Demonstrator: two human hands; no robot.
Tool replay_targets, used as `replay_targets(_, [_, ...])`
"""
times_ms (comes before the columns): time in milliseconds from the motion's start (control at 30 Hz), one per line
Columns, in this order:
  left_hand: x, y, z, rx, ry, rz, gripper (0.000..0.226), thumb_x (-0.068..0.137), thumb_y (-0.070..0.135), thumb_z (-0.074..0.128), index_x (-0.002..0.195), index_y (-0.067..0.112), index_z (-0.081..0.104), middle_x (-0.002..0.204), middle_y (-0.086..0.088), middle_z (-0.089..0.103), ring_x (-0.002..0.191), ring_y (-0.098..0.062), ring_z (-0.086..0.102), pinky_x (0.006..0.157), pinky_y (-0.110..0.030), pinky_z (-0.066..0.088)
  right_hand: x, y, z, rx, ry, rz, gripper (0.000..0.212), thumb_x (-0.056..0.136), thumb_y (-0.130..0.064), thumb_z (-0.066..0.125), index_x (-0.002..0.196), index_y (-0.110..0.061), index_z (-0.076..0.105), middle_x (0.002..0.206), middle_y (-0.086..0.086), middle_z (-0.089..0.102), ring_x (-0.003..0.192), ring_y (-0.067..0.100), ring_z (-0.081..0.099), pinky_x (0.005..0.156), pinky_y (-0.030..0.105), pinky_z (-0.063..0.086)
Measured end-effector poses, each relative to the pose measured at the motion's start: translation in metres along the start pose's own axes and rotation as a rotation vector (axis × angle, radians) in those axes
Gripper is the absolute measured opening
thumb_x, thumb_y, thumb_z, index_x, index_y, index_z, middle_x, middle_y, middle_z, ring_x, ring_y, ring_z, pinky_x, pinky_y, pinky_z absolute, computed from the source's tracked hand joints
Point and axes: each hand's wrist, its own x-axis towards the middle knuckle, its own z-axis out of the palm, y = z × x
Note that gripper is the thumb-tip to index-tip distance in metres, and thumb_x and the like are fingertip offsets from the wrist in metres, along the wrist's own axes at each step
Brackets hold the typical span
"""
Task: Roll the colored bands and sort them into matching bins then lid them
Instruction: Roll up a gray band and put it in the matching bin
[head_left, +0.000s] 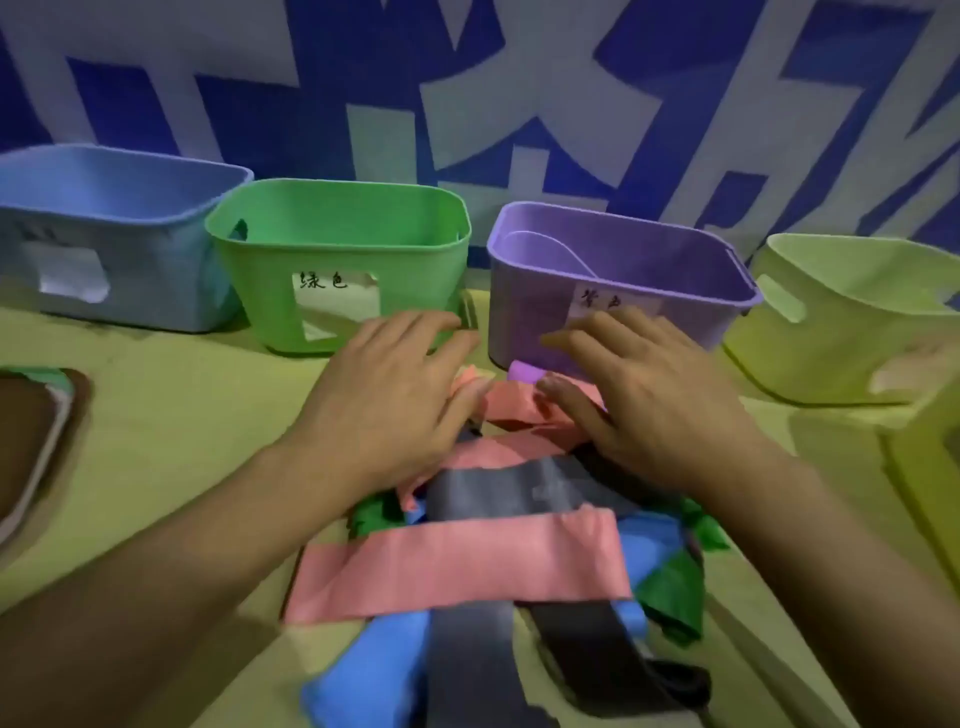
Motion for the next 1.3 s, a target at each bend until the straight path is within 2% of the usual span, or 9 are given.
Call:
replay_targets(200, [-0.033, 0.017, 0.002, -0.368, -0.337, -0.081, 0.041, 0.099, 0.067, 0.046, 0.119, 0.036, 0.065, 0.111, 0.015, 0.063, 0.102, -0.010, 0.059, 0.087, -0.036, 0.050, -0.029, -0.028, 0.002, 0.098, -0.205, 0.065, 0.051, 0.099, -0.056, 0.031, 0.115, -0.024, 0.068, 0.108, 0.002, 0.069, 0.098, 0.031, 0.064, 0.080, 0.042, 0.051])
replay_targets(300, [-0.041, 0.018, 0.000, -0.438, -0.311, -0.120, 0.043, 0.098, 0.069, 0.046, 0.106, 0.035, 0.070, 0.096, 0.016, 0.068, 0.088, -0.007, 0.061, 0.077, -0.037, 0.051, -0.035, -0.034, -0.005, 0.158, -0.237, 0.099, 0.060, 0.096, -0.063, 0.022, 0.113, -0.027, 0.067, 0.111, -0.001, 0.068, 0.102, 0.028, 0.063, 0.081, 0.041, 0.052])
replay_targets(433, [-0.042, 0.025, -0.013, -0.442, -0.301, -0.169, 0.030, 0.098, 0.054, 0.056, 0.106, 0.032, 0.074, 0.104, 0.012, 0.073, 0.094, -0.013, 0.063, 0.083, -0.039, 0.052, -0.036, -0.036, -0.015, 0.225, -0.274, 0.117, 0.063, 0.094, -0.069, 0.023, 0.103, -0.027, 0.069, 0.105, -0.003, 0.065, 0.100, 0.024, 0.062, 0.077, 0.044, 0.054])
replay_targets(633, [-0.044, 0.034, -0.020, -0.482, -0.203, -0.162, 0.020, 0.097, 0.042, 0.064, 0.108, 0.031, 0.075, 0.108, 0.008, 0.071, 0.102, -0.014, 0.064, 0.089, -0.037, 0.052, -0.039, -0.030, -0.034, 0.303, -0.280, 0.096, 0.020, 0.096, -0.043, 0.064, 0.100, -0.025, 0.069, 0.106, -0.003, 0.068, 0.099, 0.022, 0.062, 0.082, 0.040, 0.051])
replay_targets(733, [-0.038, 0.046, -0.032, -0.608, -0.190, -0.118, 0.019, 0.097, 0.037, 0.068, 0.111, 0.028, 0.075, 0.111, 0.008, 0.071, 0.108, -0.006, 0.059, 0.091, -0.028, 0.046, -0.038, -0.031, -0.043, 0.273, -0.192, 0.106, 0.018, 0.098, -0.044, 0.061, 0.102, -0.028, 0.068, 0.105, -0.004, 0.071, 0.097, 0.023, 0.064, 0.077, 0.039, 0.051])
replay_targets(833, [-0.029, 0.047, -0.042, -0.729, -0.165, -0.182, 0.008, 0.096, 0.034, 0.071, 0.089, 0.031, 0.074, 0.086, 0.017, 0.072, 0.082, 0.003, 0.063, 0.075, -0.023, 0.045, -0.036, -0.029, -0.052, 0.274, -0.113, 0.144, 0.020, 0.099, -0.048, 0.057, 0.102, -0.030, 0.065, 0.103, -0.004, 0.071, 0.096, 0.023, 0.064, 0.076, 0.042, 0.054])
replay_targets(967, [-0.021, 0.041, -0.059, -0.856, -0.176, -0.266, 0.034, 0.096, 0.041, 0.068, 0.070, 0.020, 0.066, 0.055, 0.013, 0.057, 0.052, -0.001, 0.048, 0.054, -0.020, 0.037, -0.032, -0.025, -0.070, 0.322, -0.037, 0.185, 0.019, 0.101, -0.043, 0.056, 0.104, -0.025, 0.060, 0.104, 0.001, 0.069, 0.096, 0.024, 0.063, 0.077, 0.043, 0.052])
replay_targets(1167, [-0.017, 0.037, -0.082, -0.974, -0.200, -0.280, 0.046, 0.087, 0.060, 0.062, 0.068, 0.018, 0.057, 0.061, 0.009, 0.047, 0.061, -0.009, 0.042, 0.061, -0.030, 0.033, -0.029, -0.016, -0.086, 0.343, -0.037, 0.234, 0.020, 0.106, -0.042, 0.049, 0.112, -0.024, 0.054, 0.115, 0.004, 0.071, 0.098, 0.025, 0.064, 0.069, 0.032, 0.038])
replay_targets(1300, [-0.015, 0.036, -0.096, -1.178, -0.214, -0.322, 0.032, 0.099, 0.033, 0.063, 0.073, 0.016, 0.060, 0.064, 0.011, 0.054, 0.061, -0.005, 0.051, 0.061, -0.021, 0.042, -0.032, -0.011, -0.085, 0.401, -0.062, 0.304, 0.022, 0.106, -0.047, 0.046, 0.107, -0.025, 0.050, 0.101, 0.000, 0.066, 0.084, 0.018, 0.058, 0.061, 0.028, 0.038])
